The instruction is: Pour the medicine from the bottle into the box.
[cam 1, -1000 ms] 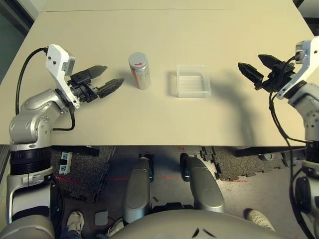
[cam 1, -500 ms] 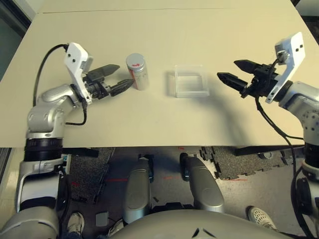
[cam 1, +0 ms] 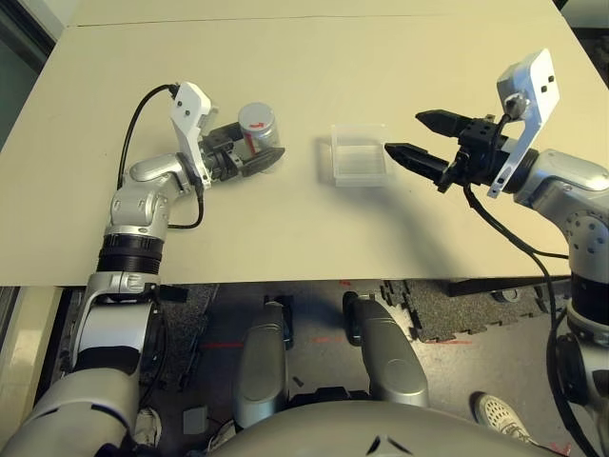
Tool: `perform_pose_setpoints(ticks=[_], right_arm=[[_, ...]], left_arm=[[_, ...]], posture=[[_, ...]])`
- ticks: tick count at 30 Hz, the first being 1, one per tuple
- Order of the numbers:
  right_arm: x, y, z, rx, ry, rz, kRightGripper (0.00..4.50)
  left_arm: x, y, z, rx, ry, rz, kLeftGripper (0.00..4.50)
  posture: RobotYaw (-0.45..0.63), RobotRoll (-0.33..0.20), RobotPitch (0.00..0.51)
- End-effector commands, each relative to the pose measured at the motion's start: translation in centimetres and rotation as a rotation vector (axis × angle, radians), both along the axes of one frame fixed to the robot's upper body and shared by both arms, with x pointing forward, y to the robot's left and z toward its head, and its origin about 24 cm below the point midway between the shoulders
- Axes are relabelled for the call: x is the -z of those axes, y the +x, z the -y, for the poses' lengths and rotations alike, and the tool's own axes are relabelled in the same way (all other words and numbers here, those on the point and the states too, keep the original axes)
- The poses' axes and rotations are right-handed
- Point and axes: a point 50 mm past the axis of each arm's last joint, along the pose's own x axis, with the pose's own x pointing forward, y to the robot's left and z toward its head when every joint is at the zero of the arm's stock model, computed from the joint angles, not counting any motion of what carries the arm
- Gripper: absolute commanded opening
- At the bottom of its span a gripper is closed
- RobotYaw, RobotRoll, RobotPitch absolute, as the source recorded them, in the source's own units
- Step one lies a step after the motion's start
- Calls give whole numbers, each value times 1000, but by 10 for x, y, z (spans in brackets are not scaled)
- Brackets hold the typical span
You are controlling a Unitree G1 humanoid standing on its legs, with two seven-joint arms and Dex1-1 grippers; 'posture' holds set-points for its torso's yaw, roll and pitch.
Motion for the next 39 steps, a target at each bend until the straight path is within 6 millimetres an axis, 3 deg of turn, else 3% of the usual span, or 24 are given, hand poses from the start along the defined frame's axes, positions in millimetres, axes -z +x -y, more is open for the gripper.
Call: perform_pose_setpoints(ticks=[1, 3, 5, 6, 12, 20, 28, 39], right_arm=[[-1, -4, -5, -26, -7, 4, 4500], [0, -4, -5, -23, -8, 5, 4500], [0, -4, -5, -22, -9, 6, 4500], [0, -3, -5, -21, -9, 7, 4500], [-8, 3, -11, -24, 7, 51, 4500], [-33, 14, -47, -80, 65, 158, 4500], [-49, 20, -72, -93, 19, 229, 4500], [-42, 23, -78, -109, -74, 211, 4500]], left_arm=[[7, 1, 0, 8, 32, -8, 4066], [6, 0, 2, 20, 35, 0, 3570], [2, 0, 5, 40, 34, 18, 2761], [0, 0, 7, 47, 31, 27, 2678], [-23, 1, 25, 126, 20, 92, 2678], [-42, 6, 62, 306, 28, 106, 2678], [-45, 14, 82, 391, 38, 107, 2678], [-47, 14, 96, 488, 78, 112, 2678]], posture=[[-152, 0, 243], [-149, 0, 242], [-144, 0, 243], [-140, 0, 243], [-111, 0, 241], [-89, 0, 230], [-105, 0, 222], [-117, 0, 217]])
